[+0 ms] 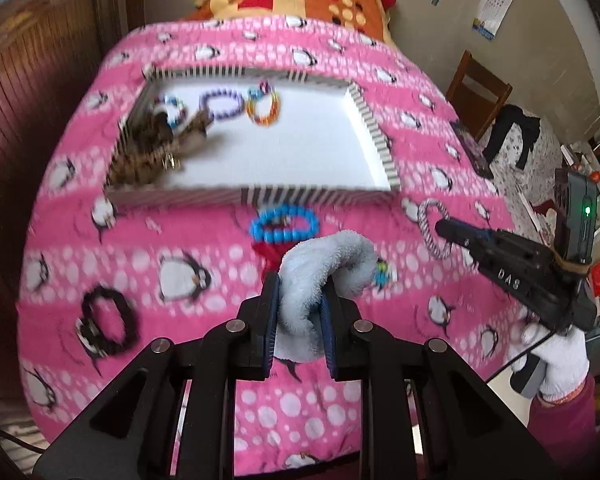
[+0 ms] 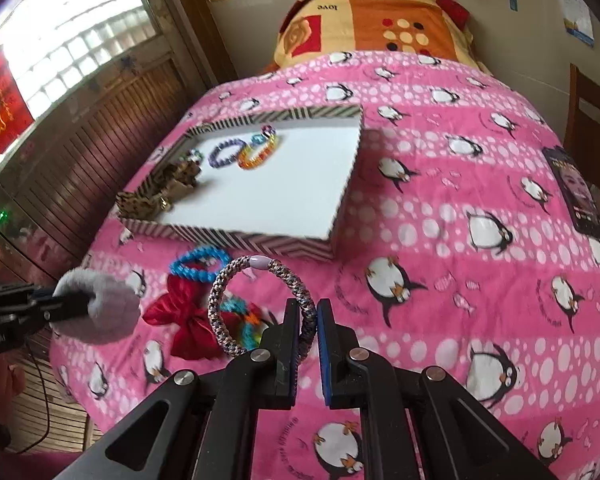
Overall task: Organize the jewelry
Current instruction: 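Carry both items into the tray and open both tools to release them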
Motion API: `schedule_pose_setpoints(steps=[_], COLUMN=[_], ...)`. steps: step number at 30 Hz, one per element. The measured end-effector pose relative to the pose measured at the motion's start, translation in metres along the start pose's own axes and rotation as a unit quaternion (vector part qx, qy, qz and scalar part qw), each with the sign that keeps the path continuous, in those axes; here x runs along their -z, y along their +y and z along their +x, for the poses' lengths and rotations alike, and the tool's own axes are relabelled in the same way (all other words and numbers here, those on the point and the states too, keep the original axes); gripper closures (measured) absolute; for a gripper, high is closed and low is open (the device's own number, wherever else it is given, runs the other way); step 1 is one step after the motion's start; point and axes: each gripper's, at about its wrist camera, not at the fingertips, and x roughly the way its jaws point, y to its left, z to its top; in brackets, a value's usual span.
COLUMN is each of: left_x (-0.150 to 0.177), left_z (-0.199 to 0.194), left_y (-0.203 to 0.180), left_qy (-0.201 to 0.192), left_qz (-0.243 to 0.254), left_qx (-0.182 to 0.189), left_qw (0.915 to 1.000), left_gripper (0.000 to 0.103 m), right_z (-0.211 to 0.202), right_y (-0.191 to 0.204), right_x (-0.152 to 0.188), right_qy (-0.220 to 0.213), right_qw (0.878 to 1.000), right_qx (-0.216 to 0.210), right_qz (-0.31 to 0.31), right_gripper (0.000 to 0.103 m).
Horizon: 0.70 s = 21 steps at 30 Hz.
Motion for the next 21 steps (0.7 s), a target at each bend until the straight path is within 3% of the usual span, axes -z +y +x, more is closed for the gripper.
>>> schedule_pose_setpoints(steps=[12,21], left_x=[-0.037,-0.063], left_z=[-0.007,0.005], left_y=[0.003,0.015], left_qy=[-0.029,-0.024], left_qz=[0.019,0.017], left_qx=[-0.021,-0.027], left_qw=[0.9992,0.9992], left_gripper=[0.085,0.085], right_z=[0.008,0.019], right_y=[0.014,0.018], right_x=[-0.026,-0.043], right_qy=[-0.006,-0.007], right_qw=[1.000,1.000], right_qx=[-0.008,-0.009], right_qz=[-0.016,-0.015], right_gripper=[0.095,0.095])
